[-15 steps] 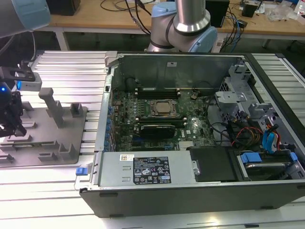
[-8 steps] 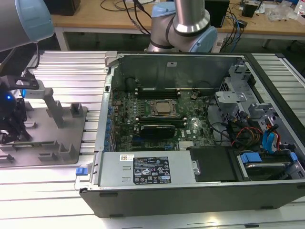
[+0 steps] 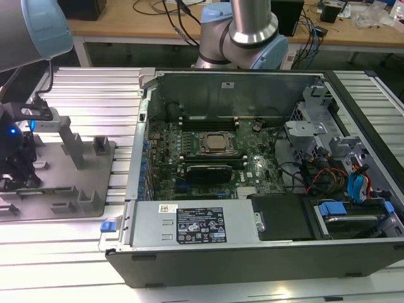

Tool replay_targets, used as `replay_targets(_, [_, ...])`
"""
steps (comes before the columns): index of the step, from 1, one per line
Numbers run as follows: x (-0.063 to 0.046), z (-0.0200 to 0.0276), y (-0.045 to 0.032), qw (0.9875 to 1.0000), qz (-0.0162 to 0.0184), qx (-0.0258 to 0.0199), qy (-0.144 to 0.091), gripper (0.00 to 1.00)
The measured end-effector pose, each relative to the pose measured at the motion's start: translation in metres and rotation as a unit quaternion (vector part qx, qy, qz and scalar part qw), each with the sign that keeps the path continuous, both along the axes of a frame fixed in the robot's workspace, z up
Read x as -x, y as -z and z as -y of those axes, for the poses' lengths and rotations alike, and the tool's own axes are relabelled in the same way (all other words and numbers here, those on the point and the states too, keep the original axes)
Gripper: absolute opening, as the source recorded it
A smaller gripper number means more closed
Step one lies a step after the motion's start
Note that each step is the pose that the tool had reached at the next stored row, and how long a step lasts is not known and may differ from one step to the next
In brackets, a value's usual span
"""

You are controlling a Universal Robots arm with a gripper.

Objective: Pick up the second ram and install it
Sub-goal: 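Pick up the second ram and move it above second insertion slot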

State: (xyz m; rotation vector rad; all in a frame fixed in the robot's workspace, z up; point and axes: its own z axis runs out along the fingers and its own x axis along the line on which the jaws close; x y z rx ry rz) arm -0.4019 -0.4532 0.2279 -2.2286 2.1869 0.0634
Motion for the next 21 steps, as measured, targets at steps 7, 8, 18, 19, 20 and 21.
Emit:
replay_targets(7, [0.003,-0.0003,0.0085,1.0000,0.0013,0.0000,0.000,0.34])
replay_targets(8, [0.003,-0.0003,0.0086,1.0000,0.0013,0.0000,0.000,0.34])
replay_targets(18, [0.014,-0.0016,0.0126,1.0000,0.0033,-0.0001,0.000,0.34])
replay_targets(19, [0.016,-0.0016,0.0133,1.0000,0.0033,0.0000,0.000,0.34])
replay_targets(20, [0.017,-0.0016,0.0157,1.0000,0.0034,-0.0001,0.000,0.34])
replay_targets(21, [0.017,-0.0016,0.0173,1.0000,0.0034,0.0000,0.000,0.34])
